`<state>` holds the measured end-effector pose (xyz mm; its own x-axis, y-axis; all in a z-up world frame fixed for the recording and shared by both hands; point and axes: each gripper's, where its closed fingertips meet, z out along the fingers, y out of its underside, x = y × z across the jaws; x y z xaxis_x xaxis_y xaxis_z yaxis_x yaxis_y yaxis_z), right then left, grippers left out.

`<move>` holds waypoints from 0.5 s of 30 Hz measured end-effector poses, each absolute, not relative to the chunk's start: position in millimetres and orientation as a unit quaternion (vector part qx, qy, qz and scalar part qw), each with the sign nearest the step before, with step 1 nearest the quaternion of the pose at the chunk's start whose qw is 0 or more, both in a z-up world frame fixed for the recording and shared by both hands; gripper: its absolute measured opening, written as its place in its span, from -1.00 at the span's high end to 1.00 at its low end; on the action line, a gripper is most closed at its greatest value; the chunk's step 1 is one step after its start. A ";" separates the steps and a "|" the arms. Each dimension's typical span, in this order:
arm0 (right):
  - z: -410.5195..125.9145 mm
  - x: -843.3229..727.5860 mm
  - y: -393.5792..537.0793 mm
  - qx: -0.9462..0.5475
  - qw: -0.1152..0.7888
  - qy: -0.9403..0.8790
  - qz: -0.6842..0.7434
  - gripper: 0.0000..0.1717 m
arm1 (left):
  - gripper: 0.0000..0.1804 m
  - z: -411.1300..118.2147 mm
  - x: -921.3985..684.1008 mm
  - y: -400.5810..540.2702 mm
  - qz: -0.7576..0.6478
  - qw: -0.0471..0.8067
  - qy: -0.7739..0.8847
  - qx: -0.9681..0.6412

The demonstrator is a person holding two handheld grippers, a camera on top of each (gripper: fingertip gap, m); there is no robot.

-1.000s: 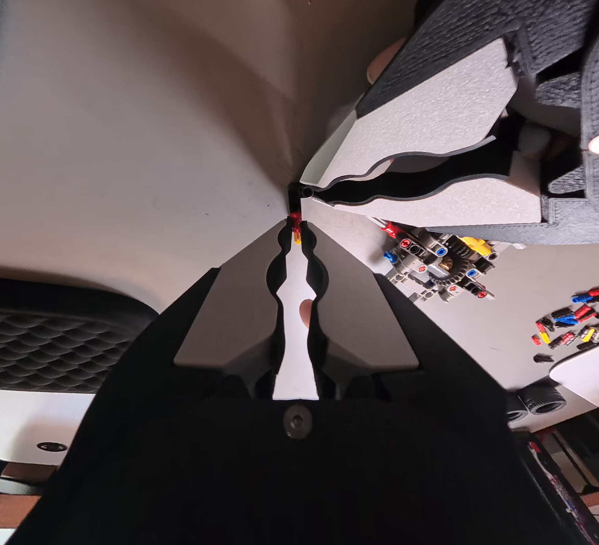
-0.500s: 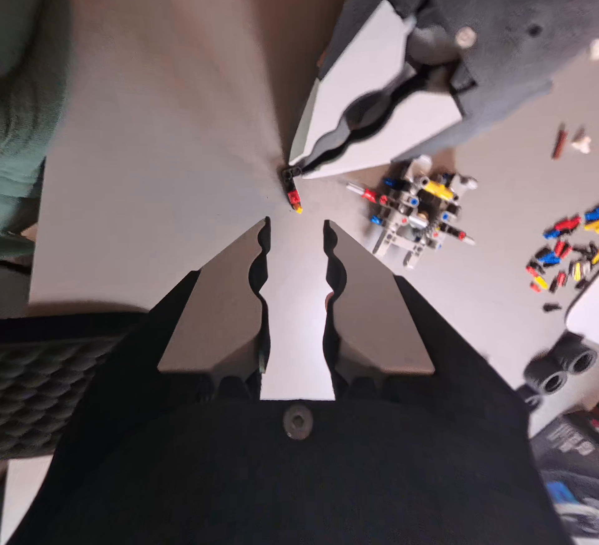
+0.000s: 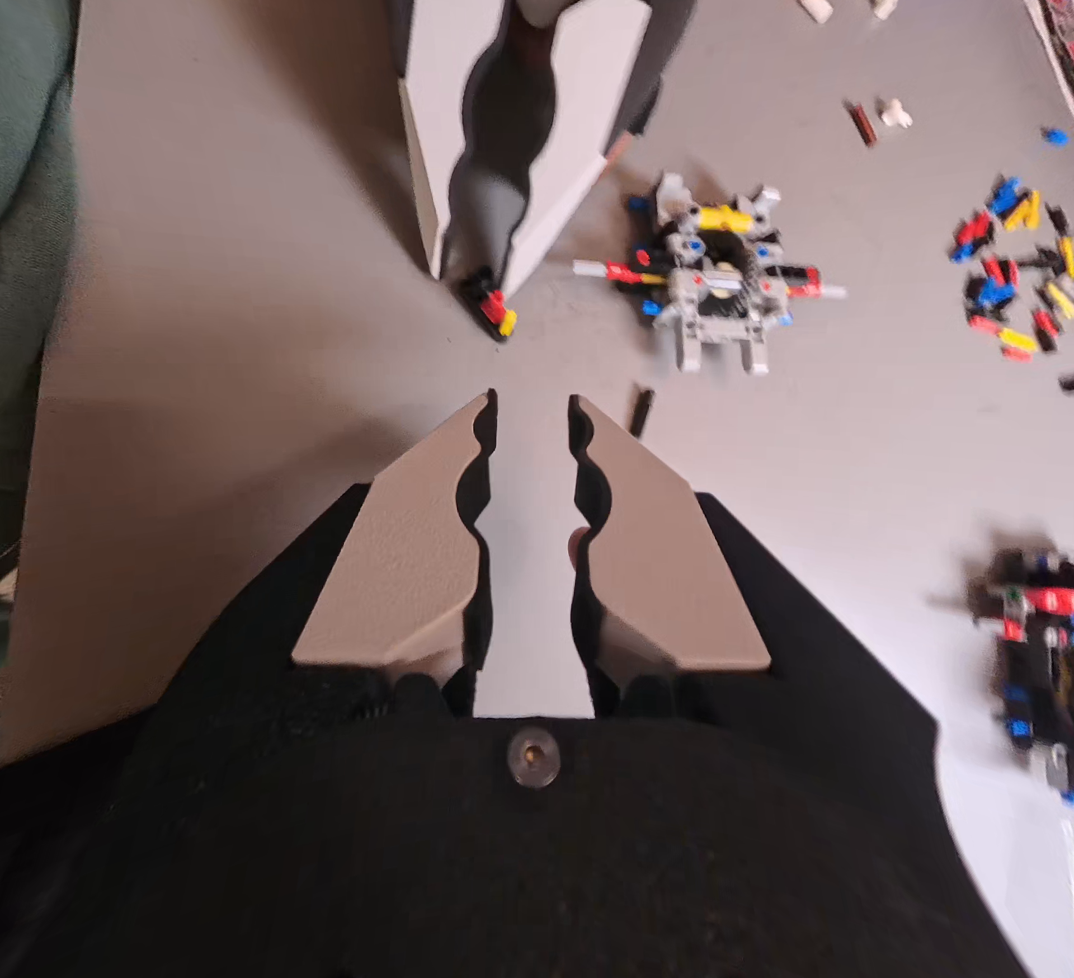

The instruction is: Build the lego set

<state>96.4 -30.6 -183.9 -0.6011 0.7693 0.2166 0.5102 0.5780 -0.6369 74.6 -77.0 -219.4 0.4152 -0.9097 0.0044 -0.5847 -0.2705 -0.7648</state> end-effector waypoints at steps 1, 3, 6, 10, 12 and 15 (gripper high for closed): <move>-187.5 91.9 -38.6 -0.358 0.240 -0.863 0.265 0.73 | 0.75 -219.5 75.6 -76.7 -0.227 0.355 0.488 -0.764; -194.3 82.9 -51.4 -0.326 0.233 -0.879 0.257 0.72 | 0.74 -219.5 76.2 -75.2 -0.218 0.359 0.485 -0.767; -203.0 74.2 -61.9 -0.286 0.210 -0.904 0.238 0.70 | 0.74 -219.5 76.8 -74.5 -0.209 0.365 0.484 -0.767; -215.7 70.1 -65.9 -0.253 0.177 -0.928 0.210 0.74 | 0.80 -219.8 78.1 -75.4 -0.214 0.365 0.487 -0.765; -216.8 67.6 -68.5 -0.246 0.172 -0.929 0.215 0.81 | 0.83 -219.9 78.2 -75.7 -0.215 0.364 0.488 -0.764; -217.0 68.4 -69.9 -0.239 0.165 -0.932 0.218 0.84 | 0.88 -220.0 78.4 -76.0 -0.214 0.364 0.492 -0.761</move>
<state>68.4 -69.9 -217.0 -0.8309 0.5178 0.2036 0.3741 0.7908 -0.4845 78.4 -76.0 -220.0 0.4244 -0.9049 -0.0319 -0.5924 -0.2509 -0.7656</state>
